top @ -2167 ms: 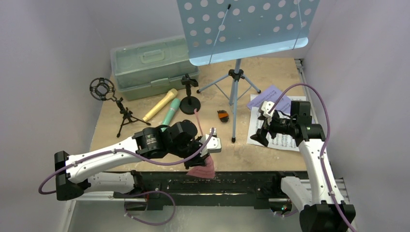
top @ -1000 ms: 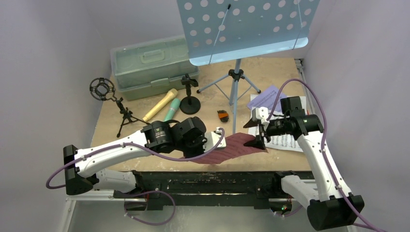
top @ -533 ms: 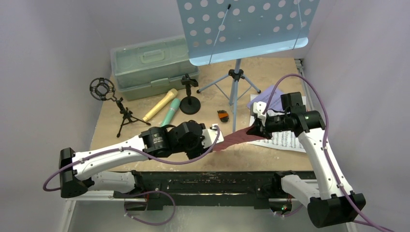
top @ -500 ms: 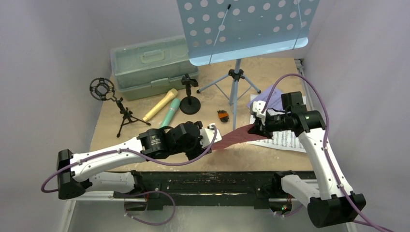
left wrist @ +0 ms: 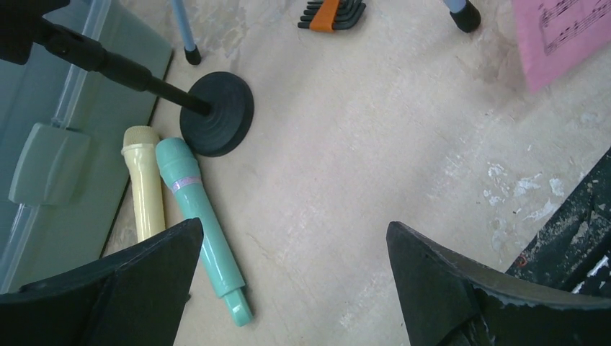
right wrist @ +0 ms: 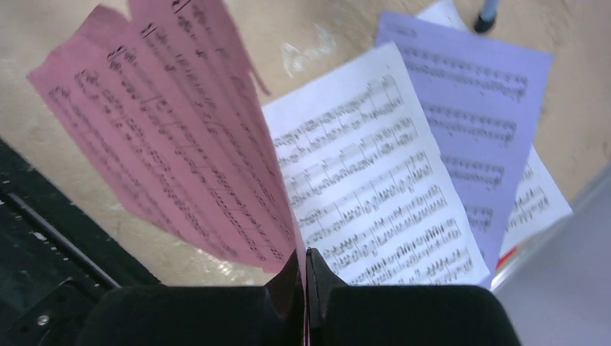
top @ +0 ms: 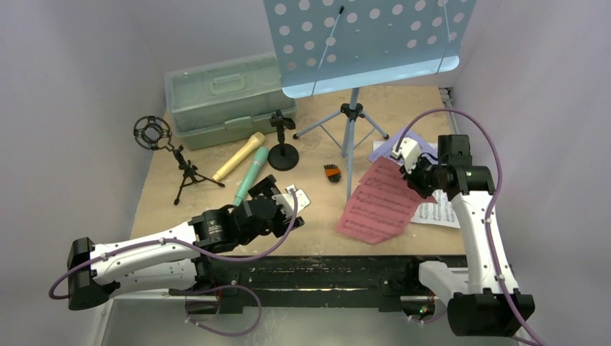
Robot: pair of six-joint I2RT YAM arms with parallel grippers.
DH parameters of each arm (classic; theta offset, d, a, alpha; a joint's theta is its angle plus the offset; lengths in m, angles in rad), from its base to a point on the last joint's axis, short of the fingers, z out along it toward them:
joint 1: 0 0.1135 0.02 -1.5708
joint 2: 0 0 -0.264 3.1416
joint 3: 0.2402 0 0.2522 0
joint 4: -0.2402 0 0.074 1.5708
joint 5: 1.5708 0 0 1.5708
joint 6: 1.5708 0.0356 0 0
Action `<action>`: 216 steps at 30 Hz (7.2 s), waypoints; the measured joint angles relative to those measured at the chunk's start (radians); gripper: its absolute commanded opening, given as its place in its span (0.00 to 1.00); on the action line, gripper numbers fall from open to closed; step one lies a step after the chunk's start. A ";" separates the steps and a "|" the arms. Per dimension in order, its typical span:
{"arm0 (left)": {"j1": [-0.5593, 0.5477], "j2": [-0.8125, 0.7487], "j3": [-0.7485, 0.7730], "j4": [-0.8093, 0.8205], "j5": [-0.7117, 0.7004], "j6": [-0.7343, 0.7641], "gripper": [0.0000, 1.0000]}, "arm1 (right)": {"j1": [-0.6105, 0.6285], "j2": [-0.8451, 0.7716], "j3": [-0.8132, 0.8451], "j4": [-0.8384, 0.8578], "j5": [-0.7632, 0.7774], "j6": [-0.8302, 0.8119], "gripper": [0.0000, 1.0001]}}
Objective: Pack up the instrument practice props
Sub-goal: Place the sheet music at the center of the board, then unscrew the knob on the music stand.
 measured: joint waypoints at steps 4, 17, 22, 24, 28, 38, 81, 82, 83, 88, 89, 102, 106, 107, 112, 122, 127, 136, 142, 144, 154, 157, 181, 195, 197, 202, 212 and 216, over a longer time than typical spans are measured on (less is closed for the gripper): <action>0.000 -0.008 -0.007 0.032 -0.024 0.000 1.00 | -0.063 0.061 0.000 0.050 0.098 0.024 0.00; 0.005 -0.022 -0.024 0.061 -0.024 -0.002 1.00 | -0.111 0.223 -0.011 0.307 0.306 0.132 0.01; 0.011 -0.026 -0.024 0.063 -0.018 -0.002 1.00 | -0.121 0.289 -0.032 0.416 0.387 0.162 0.03; 0.013 -0.029 -0.024 0.065 -0.017 -0.002 1.00 | -0.123 0.318 -0.032 0.451 0.410 0.177 0.04; 0.013 -0.035 -0.025 0.068 -0.016 -0.002 1.00 | -0.128 0.354 -0.032 0.507 0.437 0.203 0.08; 0.013 -0.048 -0.026 0.068 -0.014 -0.002 1.00 | -0.135 0.464 -0.054 0.602 0.499 0.234 0.33; 0.086 -0.082 -0.026 0.082 0.062 -0.013 1.00 | -0.146 0.029 -0.090 0.398 -0.432 0.264 0.99; 0.089 -0.082 -0.026 0.082 0.064 -0.014 1.00 | -0.146 0.023 -0.097 0.397 -0.456 0.259 0.99; 0.093 -0.082 -0.026 0.082 0.069 -0.017 1.00 | -0.146 0.016 -0.107 0.397 -0.479 0.254 0.99; 0.139 -0.082 -0.026 0.082 0.109 -0.037 1.00 | -0.146 -0.030 -0.165 0.402 -0.572 0.229 0.99; 0.153 -0.082 -0.026 0.083 0.119 -0.042 1.00 | -0.146 -0.039 -0.177 0.405 -0.590 0.223 0.99; 0.236 -0.127 -0.026 0.134 0.271 -0.173 1.00 | -0.146 -0.113 -0.265 0.436 -0.698 0.180 0.99; 0.236 -0.121 -0.026 0.234 0.336 -0.228 1.00 | -0.146 -0.114 -0.283 0.442 -0.721 0.169 0.99; 0.236 -0.113 -0.026 0.275 0.351 -0.239 1.00 | -0.146 -0.115 -0.286 0.442 -0.725 0.166 0.99; 0.236 -0.024 -0.026 0.493 0.399 -0.293 1.00 | -0.146 -0.138 -0.294 0.452 -0.744 0.153 0.99; 0.236 0.087 -0.025 0.542 0.402 -0.333 1.00 | -0.146 -0.126 -0.433 1.014 -0.583 0.976 0.98; 0.236 0.063 -0.018 0.387 0.298 -0.249 1.00 | -0.146 -0.010 -0.446 1.349 -0.531 1.433 0.91; 0.236 -0.036 -0.023 0.237 0.145 -0.119 1.00 | -0.041 0.313 -0.344 1.615 -0.440 1.935 0.77; 0.236 -0.066 -0.023 0.219 0.111 -0.111 1.00 | -0.011 0.362 -0.275 1.688 -0.390 2.027 0.67; 0.236 -0.069 -0.024 0.212 0.108 -0.111 1.00 | -0.011 0.378 -0.256 1.694 -0.373 2.039 0.62; 0.236 -0.081 -0.024 0.190 0.099 -0.111 1.00 | -0.011 0.467 -0.227 1.688 -0.327 2.076 0.52; 0.236 -0.081 -0.024 0.184 0.098 -0.111 1.00 | -0.011 0.472 -0.219 1.684 -0.323 2.076 0.50; 0.236 -0.076 -0.024 0.174 0.101 -0.111 0.99 | 0.018 0.489 -0.137 1.593 -0.279 1.906 0.00; 0.236 -0.076 -0.024 0.171 0.114 -0.111 0.99 | 0.049 0.391 -0.098 1.464 -0.323 1.226 0.33; 0.236 -0.076 -0.024 0.171 0.116 -0.111 0.99 | 0.049 0.379 -0.098 1.466 -0.353 1.176 0.37; 0.236 -0.076 -0.024 0.171 0.118 -0.111 0.99 | 0.051 0.365 -0.098 1.503 -0.455 1.157 0.41; 0.236 -0.076 -0.024 0.166 0.124 -0.111 0.99 | 0.039 0.378 -0.114 1.517 -0.461 1.246 0.51; 0.236 -0.076 -0.024 0.164 0.126 -0.111 0.99 | 0.014 0.377 -0.134 1.564 -0.461 1.318 0.53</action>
